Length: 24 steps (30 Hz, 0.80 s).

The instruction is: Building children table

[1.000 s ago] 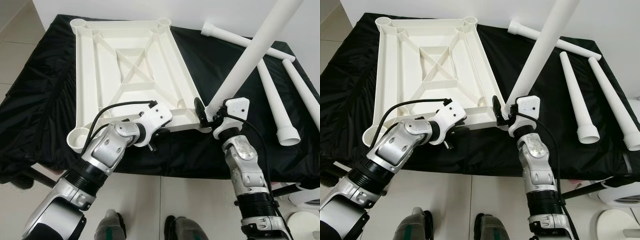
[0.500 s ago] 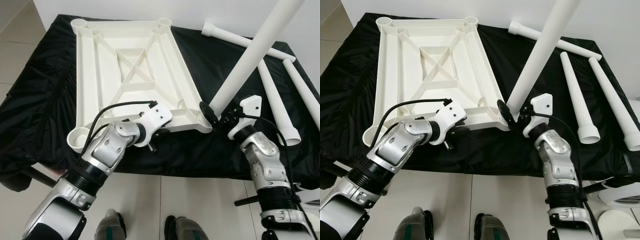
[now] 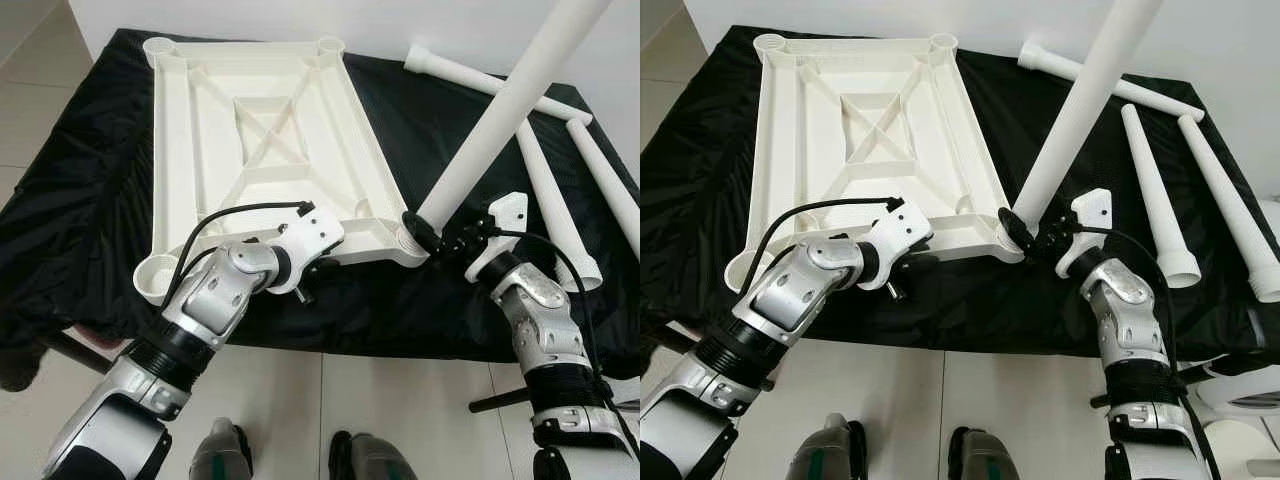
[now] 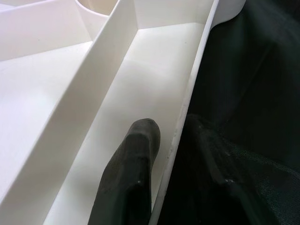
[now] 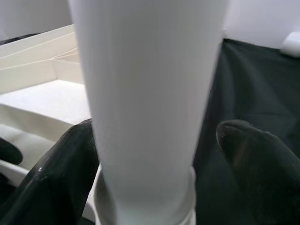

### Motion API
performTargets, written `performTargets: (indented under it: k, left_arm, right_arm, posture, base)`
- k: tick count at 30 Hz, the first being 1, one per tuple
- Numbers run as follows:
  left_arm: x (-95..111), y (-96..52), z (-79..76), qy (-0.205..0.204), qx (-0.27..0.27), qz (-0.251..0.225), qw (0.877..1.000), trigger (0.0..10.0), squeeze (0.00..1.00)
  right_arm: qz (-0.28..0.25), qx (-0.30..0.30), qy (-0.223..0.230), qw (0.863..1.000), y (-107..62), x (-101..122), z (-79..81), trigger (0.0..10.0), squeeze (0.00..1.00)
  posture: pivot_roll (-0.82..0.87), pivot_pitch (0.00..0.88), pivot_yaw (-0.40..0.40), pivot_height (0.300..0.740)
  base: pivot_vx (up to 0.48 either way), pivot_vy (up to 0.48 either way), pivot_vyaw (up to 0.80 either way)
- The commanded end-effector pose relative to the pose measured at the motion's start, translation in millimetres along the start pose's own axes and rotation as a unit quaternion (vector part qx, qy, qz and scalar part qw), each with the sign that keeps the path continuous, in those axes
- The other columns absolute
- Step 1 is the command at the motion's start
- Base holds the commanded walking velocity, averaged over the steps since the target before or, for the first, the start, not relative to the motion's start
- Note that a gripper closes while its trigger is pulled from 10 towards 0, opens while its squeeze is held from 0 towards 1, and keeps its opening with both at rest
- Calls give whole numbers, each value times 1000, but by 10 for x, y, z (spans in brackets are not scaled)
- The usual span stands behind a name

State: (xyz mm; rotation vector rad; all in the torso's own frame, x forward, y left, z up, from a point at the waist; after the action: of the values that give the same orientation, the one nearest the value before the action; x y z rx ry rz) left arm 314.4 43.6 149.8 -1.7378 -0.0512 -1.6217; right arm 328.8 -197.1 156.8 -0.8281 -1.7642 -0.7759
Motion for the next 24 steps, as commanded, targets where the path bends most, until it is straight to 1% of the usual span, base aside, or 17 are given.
performTargets:
  k: [1, 8, 9, 10, 12, 20, 21, 22, 23, 24]
  left_arm:
    - [118, -14, -9, 24, -5, -14, 1000, 10000, 0]
    - [119, -14, -14, 24, -5, -15, 1000, 10000, 0]
    - [119, -13, -16, 24, -5, -15, 1000, 10000, 0]
    - [119, -13, -16, 24, -5, -15, 1000, 10000, 0]
    - [116, -13, -21, 24, -5, -15, 1000, 10000, 0]
    - [106, -12, -28, 23, -6, -14, 1000, 10000, 0]
    - [106, -10, -32, 23, -6, -15, 1000, 10000, 0]
    - [106, -10, -32, 23, -6, -15, 1000, 10000, 0]
    - [106, -9, -34, 24, -6, -15, 1000, 10000, 0]
    - [107, -7, -37, 24, -7, -15, 1000, 10000, 0]
  right_arm:
    - [7, 11, -8, 1000, -5, -22, 1, 10000, 0]
    - [2, 20, -12, 1000, 31, -11, 5, 10000, 0]
    - [0, 24, -11, 1000, 37, -9, 14, 3373, 0]
    - [0, 24, -11, 1000, 37, -9, 14, 3373, 0]
    - [-2, 27, -12, 1000, 42, -14, 30, 0, 0]
    - [-2, 27, -13, 1000, 39, -27, 32, 0, 0]
    - [1, 25, -13, 1000, 35, -40, 31, 2627, 0]
    - [1, 25, -13, 1000, 35, -40, 31, 2627, 0]
    - [3, 23, -15, 1000, 31, -47, 31, 7569, 0]
    - [4, 19, -13, 1000, 27, -55, 33, 10000, 0]
  posture:
    - [13, 120, -33, 740]
    - [12, 123, -37, 740]
    - [12, 123, -37, 740]
    - [12, 123, -37, 740]
    - [13, 122, -39, 740]
    - [12, 117, -39, 740]
    - [12, 114, -39, 740]
    - [12, 114, -39, 740]
    - [12, 114, -39, 740]
    - [11, 112, -39, 740]
  base:
    - [0, 0, 0]
    - [0, 0, 0]
    - [0, 0, 0]
    - [0, 0, 0]
    - [0, 0, 0]
    - [0, 0, 0]
    - [0, 0, 0]
    - [0, 0, 0]
    - [0, 0, 0]
    - [0, 0, 0]
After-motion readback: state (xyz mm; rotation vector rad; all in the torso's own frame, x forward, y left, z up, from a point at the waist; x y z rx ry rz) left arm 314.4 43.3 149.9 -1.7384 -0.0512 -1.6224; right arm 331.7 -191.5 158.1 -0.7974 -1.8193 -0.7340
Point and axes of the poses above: a point about 5 cm out from each wrist's last joint towards the gripper, its own y axis pointing out of the wrist towards the gripper, its own x axis along the axis of the wrist's last joint, z = x × y, the point moved 1 cm from there along y, pointing out of the wrist towards the gripper, and after that the axes turned 12 degrees about -y, right-handed, at the moved point
